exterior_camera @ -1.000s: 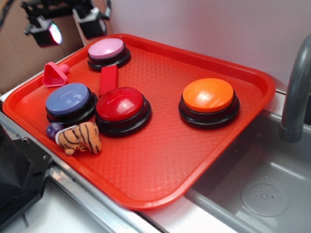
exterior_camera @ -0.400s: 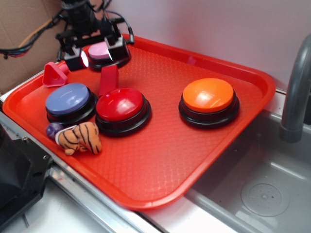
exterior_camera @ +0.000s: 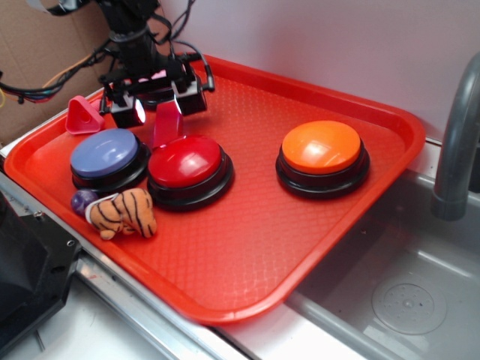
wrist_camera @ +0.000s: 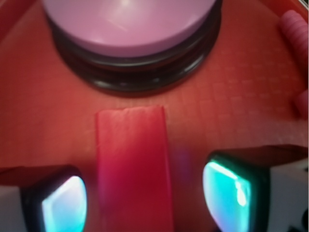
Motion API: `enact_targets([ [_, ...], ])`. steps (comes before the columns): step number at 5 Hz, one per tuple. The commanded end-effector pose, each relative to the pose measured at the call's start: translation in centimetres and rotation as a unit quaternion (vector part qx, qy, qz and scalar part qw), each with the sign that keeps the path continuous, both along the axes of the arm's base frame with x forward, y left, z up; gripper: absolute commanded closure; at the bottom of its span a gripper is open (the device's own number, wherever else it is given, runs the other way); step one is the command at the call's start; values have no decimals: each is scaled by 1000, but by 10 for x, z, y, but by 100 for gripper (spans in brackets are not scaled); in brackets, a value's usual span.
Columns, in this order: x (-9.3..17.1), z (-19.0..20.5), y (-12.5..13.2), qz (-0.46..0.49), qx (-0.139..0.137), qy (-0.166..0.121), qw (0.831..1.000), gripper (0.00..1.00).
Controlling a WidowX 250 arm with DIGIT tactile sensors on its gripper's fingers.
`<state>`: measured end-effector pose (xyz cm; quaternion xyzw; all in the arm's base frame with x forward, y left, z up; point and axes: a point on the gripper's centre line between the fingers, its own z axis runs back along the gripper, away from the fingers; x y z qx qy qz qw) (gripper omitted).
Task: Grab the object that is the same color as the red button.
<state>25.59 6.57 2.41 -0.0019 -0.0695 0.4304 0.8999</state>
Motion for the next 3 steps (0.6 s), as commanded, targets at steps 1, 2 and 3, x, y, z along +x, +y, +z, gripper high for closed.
enact_targets([
  [1, 5, -7, 0, -9, -5, -8, 1000, 0],
  [2, 4, -8, -1, -4, -5, -10, 1000, 88],
  [3, 3, -5, -2, -7, -12, -11, 1000, 100],
])
